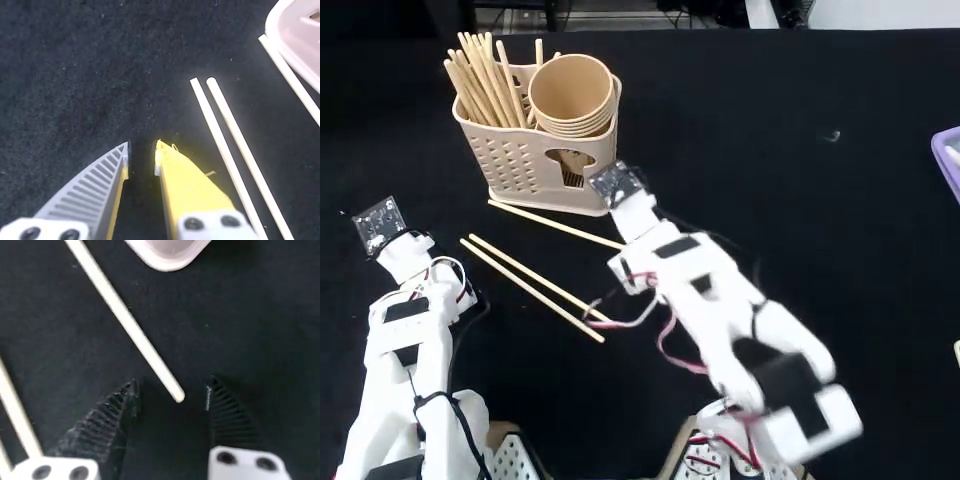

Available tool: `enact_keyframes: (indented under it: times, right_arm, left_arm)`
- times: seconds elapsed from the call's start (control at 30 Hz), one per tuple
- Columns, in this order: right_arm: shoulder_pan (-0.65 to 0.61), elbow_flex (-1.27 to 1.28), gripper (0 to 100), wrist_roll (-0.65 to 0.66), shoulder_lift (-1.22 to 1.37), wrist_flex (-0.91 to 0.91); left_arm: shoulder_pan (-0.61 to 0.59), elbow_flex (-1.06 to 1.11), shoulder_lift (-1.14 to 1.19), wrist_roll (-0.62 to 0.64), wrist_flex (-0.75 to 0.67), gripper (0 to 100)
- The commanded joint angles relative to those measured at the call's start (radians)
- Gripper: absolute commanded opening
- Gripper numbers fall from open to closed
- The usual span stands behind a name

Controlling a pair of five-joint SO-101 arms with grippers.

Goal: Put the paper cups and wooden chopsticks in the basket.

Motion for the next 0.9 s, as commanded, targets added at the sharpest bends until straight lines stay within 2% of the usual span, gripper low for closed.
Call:
enact_keyframes:
  times: [0.0, 0.2, 0.4, 0.67, 0.8, 0.87]
  right_arm:
    - [0.009, -0.105, 20.6, 0.06, 0.058, 0.048]
    - [0.008, -0.139, 0.7, 0.216, 0.058, 0.176]
    - [-0.011, -0.061, 1.1, 0.233, -0.01, 0.267]
    - [-0.107, 0.145, 1.1, 0.235, -0.341, 0.423]
    - [-0.109, 0.2, 1.4, 0.232, -0.458, 0.486]
    - [-0.109, 0.202, 4.9, 0.226, -0.473, 0.52]
  left_arm:
    - [-0.008, -0.007, -0.018, -0.002, -0.014, 10]
    - [-0.008, -0.007, -0.018, -0.002, -0.014, 10]
    - [-0.008, -0.007, -0.018, -0.002, -0.014, 10]
    - [-0.008, -0.007, -0.018, -0.002, -0.014, 10]
    - [-0.008, -0.007, -0.018, -0.002, -0.014, 10]
    - [-0.008, -0.007, -0.018, -0.002, -0.014, 10]
